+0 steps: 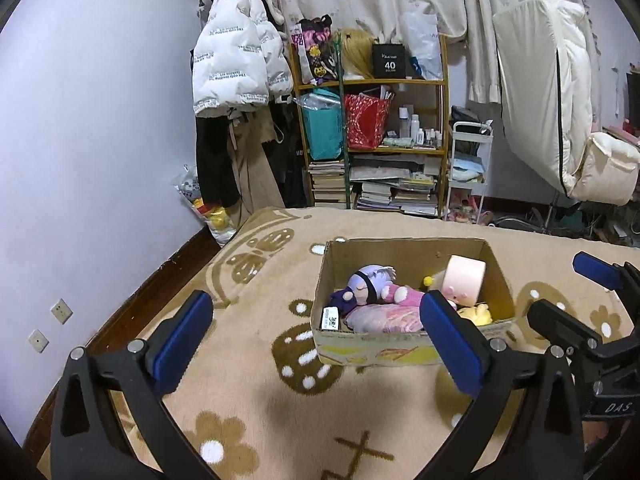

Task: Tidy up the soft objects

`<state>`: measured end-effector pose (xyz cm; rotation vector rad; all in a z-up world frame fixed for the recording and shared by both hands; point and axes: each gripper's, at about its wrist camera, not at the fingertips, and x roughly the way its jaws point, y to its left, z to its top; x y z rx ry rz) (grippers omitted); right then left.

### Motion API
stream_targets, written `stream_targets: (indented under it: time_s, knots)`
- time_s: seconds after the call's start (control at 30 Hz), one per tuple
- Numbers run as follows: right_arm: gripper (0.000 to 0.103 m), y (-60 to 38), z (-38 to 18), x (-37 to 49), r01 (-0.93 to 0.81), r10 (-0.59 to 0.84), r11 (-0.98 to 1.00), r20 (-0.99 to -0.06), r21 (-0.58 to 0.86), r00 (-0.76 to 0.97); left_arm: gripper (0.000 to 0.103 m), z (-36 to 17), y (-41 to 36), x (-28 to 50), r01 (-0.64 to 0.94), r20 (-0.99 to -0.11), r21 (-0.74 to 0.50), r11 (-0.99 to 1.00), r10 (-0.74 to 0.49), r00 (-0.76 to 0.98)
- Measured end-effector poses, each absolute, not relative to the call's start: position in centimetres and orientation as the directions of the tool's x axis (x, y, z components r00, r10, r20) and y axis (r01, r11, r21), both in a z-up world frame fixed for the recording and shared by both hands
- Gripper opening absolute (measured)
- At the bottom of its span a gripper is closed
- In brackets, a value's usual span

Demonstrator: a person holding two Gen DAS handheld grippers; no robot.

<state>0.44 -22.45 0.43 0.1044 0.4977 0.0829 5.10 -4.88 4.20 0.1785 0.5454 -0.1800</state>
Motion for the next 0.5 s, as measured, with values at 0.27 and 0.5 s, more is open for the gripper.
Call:
stream_targets:
  time_s: [0.27, 0.5]
  knots:
    - [0.103, -22.3, 1.8, -3.0, -0.040, 0.076, 0.995, -0.449, 0.089, 0.891, 0.102, 5.6, -4.3, 1.1, 0.211, -0.483, 0.133, 0.968, -0.122, 0.867]
    - [0.103, -22.3, 2.6, -5.4, -0.019, 0.050, 0.997, -0.422, 0.078, 0.905, 0.102, 6.1, -4.4, -2.2, 0.208, -0.424, 0.179, 0.962, -0.116, 0.898]
